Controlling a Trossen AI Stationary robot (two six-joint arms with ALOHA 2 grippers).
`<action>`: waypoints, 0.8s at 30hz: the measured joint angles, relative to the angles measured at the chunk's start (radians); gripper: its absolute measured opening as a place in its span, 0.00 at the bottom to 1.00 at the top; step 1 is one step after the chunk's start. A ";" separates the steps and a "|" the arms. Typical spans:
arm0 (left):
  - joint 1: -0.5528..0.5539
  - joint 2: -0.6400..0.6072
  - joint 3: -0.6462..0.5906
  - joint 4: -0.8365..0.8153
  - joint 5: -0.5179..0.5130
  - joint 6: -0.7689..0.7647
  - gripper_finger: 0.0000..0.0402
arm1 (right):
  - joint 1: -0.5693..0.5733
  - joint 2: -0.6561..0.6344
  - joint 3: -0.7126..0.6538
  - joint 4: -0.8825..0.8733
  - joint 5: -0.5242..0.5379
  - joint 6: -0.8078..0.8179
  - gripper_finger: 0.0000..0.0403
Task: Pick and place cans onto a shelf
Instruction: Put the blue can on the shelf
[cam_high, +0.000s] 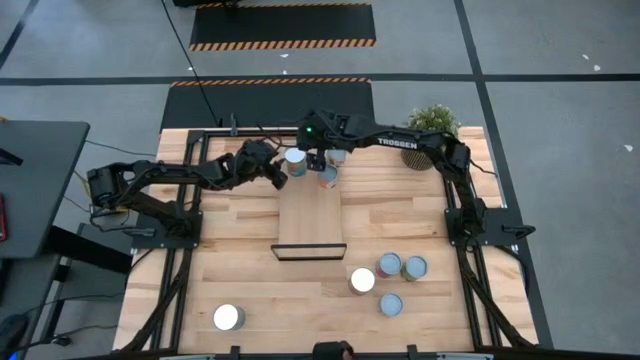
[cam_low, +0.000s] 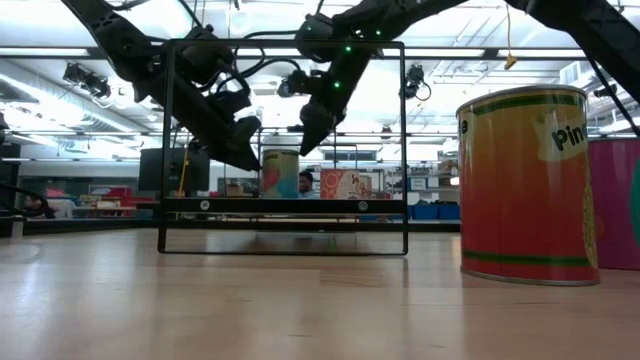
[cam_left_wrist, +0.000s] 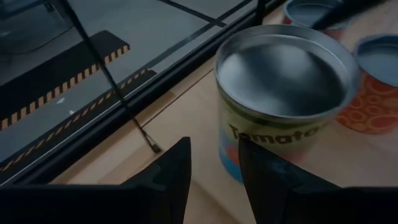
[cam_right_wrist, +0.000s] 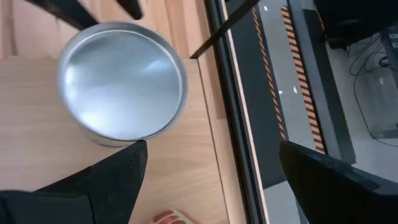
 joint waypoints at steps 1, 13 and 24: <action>0.006 0.000 0.000 0.000 0.000 0.000 0.35 | 0.004 0.000 0.000 -0.002 0.000 0.001 0.93; 0.079 -0.029 0.000 -0.043 0.025 0.049 0.35 | 0.032 0.000 0.007 -0.073 0.036 0.045 0.93; 0.050 -0.052 0.001 -0.058 0.456 0.052 0.35 | 0.027 -0.001 0.026 -0.134 0.064 0.046 0.93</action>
